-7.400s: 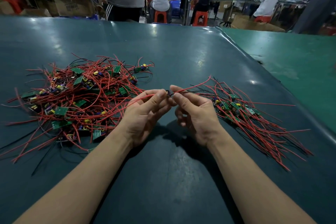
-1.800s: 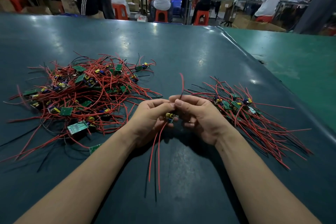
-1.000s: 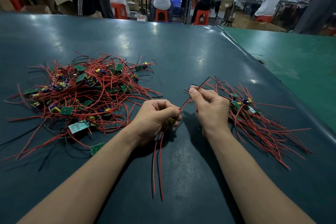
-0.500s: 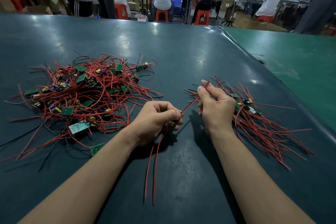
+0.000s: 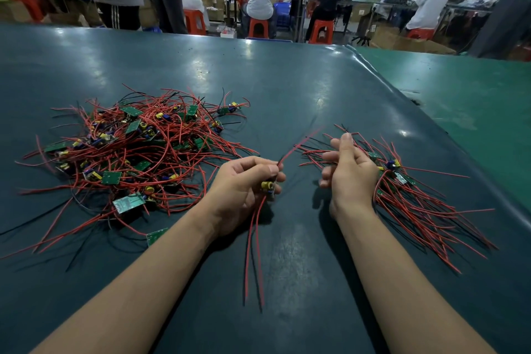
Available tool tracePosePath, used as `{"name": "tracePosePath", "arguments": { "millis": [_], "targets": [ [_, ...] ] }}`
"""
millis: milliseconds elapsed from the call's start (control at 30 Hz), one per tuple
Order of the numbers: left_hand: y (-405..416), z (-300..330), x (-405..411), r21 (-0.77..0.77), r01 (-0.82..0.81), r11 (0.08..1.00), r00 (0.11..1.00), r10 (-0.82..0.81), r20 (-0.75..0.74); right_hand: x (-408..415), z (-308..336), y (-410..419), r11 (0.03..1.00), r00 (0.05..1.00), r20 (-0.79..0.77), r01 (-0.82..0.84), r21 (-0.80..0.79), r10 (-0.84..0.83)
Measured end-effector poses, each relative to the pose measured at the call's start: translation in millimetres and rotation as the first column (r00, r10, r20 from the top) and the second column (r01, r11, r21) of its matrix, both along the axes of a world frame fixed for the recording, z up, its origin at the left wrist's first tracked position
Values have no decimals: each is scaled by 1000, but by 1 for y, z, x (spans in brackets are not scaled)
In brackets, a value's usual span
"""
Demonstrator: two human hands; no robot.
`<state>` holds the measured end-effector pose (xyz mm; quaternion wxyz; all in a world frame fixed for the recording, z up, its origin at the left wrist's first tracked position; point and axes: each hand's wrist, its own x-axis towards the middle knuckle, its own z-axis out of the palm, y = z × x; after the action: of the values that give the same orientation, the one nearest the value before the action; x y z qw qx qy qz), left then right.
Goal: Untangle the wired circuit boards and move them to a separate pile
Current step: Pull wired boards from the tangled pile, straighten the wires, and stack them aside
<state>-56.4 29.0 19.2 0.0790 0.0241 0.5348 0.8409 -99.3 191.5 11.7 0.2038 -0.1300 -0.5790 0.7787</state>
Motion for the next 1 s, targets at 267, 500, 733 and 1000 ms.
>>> {"name": "tracePosePath", "arguments": {
  "millis": [267,500,733,1000],
  "targets": [
    [3,-1,3,-118,-10,993,999,5,-41,23,0,-14,784,800,44,-596,176,598],
    [2,0,4,-155,81,985,996,-87,-31,9,0,-4,914,930,-6,-359,192,366],
    [-2,4,6,-169,140,976,990,-144,-12,-2,-2,-3,984,984,-9,-179,25,179],
    [-5,1,4,40,153,987,988,-153,-9,0,-6,-3,905,984,38,-175,388,174]
  ]
}}
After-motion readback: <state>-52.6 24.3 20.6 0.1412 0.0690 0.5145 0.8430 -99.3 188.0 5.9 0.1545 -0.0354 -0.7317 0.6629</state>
